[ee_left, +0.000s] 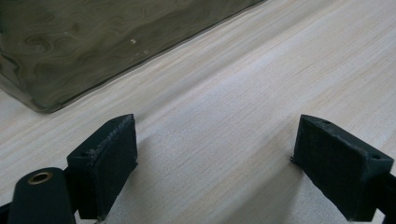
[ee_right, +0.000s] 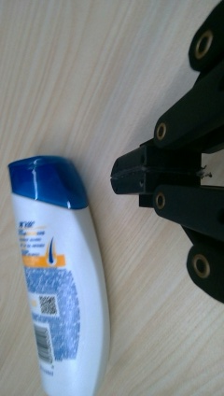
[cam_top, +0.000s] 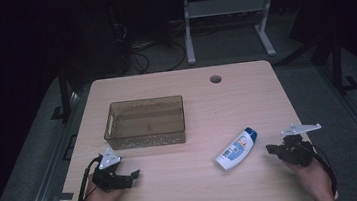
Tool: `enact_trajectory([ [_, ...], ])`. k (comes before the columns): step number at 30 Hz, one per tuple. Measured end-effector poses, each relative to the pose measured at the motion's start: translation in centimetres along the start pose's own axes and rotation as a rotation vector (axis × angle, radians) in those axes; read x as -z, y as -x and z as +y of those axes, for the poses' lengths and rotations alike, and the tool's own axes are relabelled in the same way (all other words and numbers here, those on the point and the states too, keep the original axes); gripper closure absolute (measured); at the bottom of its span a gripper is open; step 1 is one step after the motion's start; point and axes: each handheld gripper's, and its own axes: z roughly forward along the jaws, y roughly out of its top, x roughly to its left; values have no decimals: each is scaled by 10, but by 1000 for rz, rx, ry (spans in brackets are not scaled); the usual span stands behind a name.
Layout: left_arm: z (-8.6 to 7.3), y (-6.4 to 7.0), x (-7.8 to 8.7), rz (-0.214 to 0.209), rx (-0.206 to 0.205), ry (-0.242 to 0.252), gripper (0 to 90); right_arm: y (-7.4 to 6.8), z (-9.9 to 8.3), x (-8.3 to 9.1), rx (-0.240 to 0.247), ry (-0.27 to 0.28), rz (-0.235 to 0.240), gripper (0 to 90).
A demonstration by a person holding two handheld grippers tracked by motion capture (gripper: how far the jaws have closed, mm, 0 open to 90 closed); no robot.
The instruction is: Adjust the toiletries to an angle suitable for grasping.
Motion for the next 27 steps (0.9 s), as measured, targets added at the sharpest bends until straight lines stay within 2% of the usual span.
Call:
enact_trajectory([
  [4,0,0,0,0,-1,-1,125,-1,6,0,22,5,16,897],
  [8,0,0,0,0,0,-1,126,-1,13,-3,31,0,11,897],
  [20,0,0,0,0,1,0,126,6,29,-18,9,-7,5,897],
  [27,0,0,0,0,1,0,127,7,34,-25,3,-30,-1,897],
])
